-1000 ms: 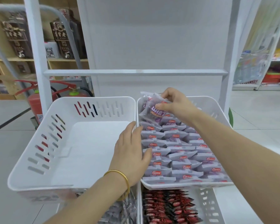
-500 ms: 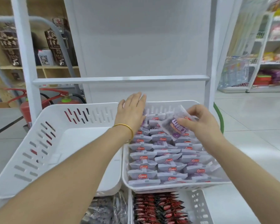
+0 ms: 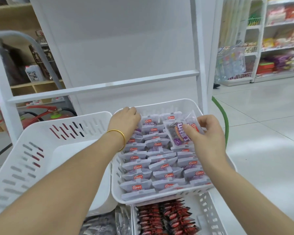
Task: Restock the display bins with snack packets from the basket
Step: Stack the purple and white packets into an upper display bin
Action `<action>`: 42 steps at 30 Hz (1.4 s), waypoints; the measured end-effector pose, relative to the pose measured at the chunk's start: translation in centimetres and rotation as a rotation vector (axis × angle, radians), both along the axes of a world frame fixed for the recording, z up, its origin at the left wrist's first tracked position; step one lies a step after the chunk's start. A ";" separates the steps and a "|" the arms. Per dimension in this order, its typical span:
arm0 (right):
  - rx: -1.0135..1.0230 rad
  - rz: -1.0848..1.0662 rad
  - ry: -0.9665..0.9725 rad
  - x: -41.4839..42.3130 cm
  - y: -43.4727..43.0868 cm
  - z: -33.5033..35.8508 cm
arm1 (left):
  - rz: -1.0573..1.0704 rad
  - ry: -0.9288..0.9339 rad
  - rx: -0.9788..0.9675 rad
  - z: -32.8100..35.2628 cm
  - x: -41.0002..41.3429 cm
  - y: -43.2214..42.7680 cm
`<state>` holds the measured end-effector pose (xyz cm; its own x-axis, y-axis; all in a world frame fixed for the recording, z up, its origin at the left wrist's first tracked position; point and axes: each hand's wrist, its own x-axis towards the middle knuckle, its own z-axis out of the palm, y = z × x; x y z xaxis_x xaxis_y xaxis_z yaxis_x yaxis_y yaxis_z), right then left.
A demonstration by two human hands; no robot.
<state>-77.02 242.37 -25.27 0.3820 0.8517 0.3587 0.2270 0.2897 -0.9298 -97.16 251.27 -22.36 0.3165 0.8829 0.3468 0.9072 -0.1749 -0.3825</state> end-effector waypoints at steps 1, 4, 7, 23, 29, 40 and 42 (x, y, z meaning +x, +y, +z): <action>0.005 -0.005 0.001 0.2 -0.1 0.0 | 0.012 -0.058 -0.017 0.0 0.2 0.0; 0.025 -0.007 -0.016 0.7 -0.3 -0.1 | 0.057 -0.353 -0.092 -0.2 0.3 -0.4; 0.032 -0.027 -0.056 1.1 -0.6 -0.2 | 0.086 -0.347 -0.134 -1.1 0.7 -1.1; -0.058 -0.239 -0.779 5.6 -4.0 0.6 | -0.148 -0.386 -0.103 -1.6 7.9 -4.8; -0.076 -0.225 -1.110 5.7 -4.5 -1.5 | -0.231 -0.108 -0.438 -5.8 11.4 -7.7; -0.157 -0.209 -1.022 4.3 -4.8 -1.2 | -0.271 -0.109 -0.383 -5.8 10.6 -7.7; -0.206 -0.219 -1.051 4.3 -4.4 -1.2 | -0.286 -0.148 -0.365 -6.0 10.5 -7.5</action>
